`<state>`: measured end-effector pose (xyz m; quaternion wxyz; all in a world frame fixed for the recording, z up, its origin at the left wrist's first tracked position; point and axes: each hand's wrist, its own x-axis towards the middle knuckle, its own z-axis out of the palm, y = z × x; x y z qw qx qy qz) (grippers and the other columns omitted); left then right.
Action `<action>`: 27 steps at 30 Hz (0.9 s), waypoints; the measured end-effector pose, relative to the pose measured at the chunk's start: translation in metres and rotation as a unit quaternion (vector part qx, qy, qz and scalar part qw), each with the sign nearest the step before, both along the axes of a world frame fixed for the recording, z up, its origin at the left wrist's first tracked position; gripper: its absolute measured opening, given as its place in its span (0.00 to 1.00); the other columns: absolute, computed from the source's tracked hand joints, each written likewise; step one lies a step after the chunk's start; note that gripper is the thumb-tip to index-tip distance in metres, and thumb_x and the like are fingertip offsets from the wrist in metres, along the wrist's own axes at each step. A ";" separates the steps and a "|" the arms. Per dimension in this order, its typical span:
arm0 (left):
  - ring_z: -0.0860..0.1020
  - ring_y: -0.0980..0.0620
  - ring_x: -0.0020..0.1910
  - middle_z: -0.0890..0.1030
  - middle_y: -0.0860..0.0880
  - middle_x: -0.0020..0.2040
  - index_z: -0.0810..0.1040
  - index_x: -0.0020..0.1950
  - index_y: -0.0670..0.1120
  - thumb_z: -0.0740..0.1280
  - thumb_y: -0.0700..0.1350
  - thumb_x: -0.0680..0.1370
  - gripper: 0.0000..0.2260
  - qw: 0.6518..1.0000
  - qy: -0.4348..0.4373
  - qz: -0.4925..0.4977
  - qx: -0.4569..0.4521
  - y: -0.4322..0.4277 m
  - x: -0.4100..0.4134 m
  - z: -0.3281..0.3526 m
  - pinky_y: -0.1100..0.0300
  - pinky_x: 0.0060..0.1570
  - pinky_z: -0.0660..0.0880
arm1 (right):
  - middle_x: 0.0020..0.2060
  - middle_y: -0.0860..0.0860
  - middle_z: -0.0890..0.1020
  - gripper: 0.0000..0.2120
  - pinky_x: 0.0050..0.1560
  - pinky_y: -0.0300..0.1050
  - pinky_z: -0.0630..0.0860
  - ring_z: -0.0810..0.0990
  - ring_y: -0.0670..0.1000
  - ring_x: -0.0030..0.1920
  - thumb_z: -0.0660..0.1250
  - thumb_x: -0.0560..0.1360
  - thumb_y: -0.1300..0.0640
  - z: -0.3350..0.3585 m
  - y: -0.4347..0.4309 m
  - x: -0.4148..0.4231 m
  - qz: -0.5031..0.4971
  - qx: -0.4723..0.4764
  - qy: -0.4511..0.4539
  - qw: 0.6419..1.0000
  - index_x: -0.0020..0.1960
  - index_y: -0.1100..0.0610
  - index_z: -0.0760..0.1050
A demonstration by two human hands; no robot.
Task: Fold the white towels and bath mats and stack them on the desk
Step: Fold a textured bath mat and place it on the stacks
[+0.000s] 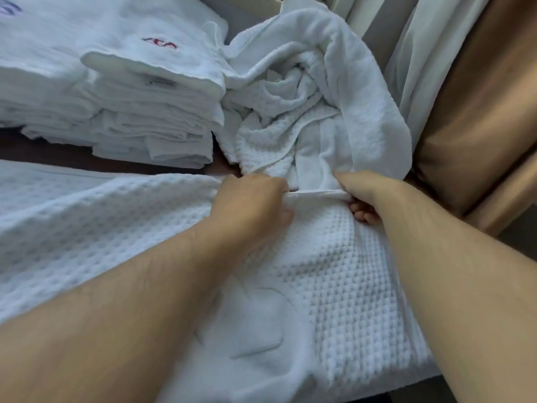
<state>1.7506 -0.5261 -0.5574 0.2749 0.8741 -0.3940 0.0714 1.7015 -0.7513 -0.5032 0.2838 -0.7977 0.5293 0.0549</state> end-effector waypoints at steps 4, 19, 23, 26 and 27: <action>0.69 0.50 0.39 0.73 0.54 0.39 0.76 0.46 0.52 0.67 0.54 0.76 0.06 1.000 0.020 0.000 0.004 -0.003 0.004 0.001 0.54 0.42 0.61 | 0.20 0.48 0.68 0.27 0.21 0.34 0.60 0.64 0.48 0.18 0.61 0.75 0.31 0.005 -0.001 -0.002 0.004 0.029 -0.002 1.000 0.30 0.52 0.67; 0.73 0.48 0.58 0.75 0.52 0.56 0.73 0.64 0.54 0.68 0.52 0.75 0.18 0.997 0.055 -0.043 0.027 0.003 -0.004 0.008 0.48 0.60 0.65 | 0.22 0.50 0.72 0.08 0.24 0.35 0.63 0.68 0.48 0.19 0.60 0.71 0.52 0.000 0.008 -0.036 -0.090 -0.019 -0.065 0.994 0.39 0.56 0.71; 0.66 0.49 0.45 0.73 0.52 0.47 0.73 0.54 0.51 0.70 0.46 0.73 0.12 0.996 -0.081 0.011 -0.036 0.004 -0.031 0.026 0.51 0.50 0.62 | 0.31 0.55 0.80 0.09 0.28 0.43 0.71 0.77 0.53 0.27 0.60 0.70 0.55 -0.020 0.010 -0.054 -0.163 0.005 -0.392 0.905 0.44 0.58 0.76; 0.66 0.50 0.33 0.71 0.53 0.34 0.74 0.51 0.50 0.67 0.39 0.71 0.11 0.985 -0.145 -0.027 -0.093 0.004 -0.057 0.032 0.56 0.39 0.59 | 0.43 0.54 0.86 0.17 0.46 0.53 0.80 0.83 0.56 0.42 0.61 0.67 0.48 -0.039 0.016 -0.090 -0.166 -0.129 -0.402 0.891 0.46 0.56 0.82; 0.65 0.49 0.29 0.68 0.53 0.31 0.74 0.52 0.50 0.66 0.40 0.72 0.10 0.986 -0.139 -0.046 -0.077 0.004 -0.065 0.029 0.57 0.35 0.56 | 0.43 0.53 0.86 0.17 0.47 0.54 0.80 0.83 0.54 0.42 0.62 0.66 0.46 -0.042 0.016 -0.103 -0.131 -0.148 -0.366 0.910 0.44 0.55 0.82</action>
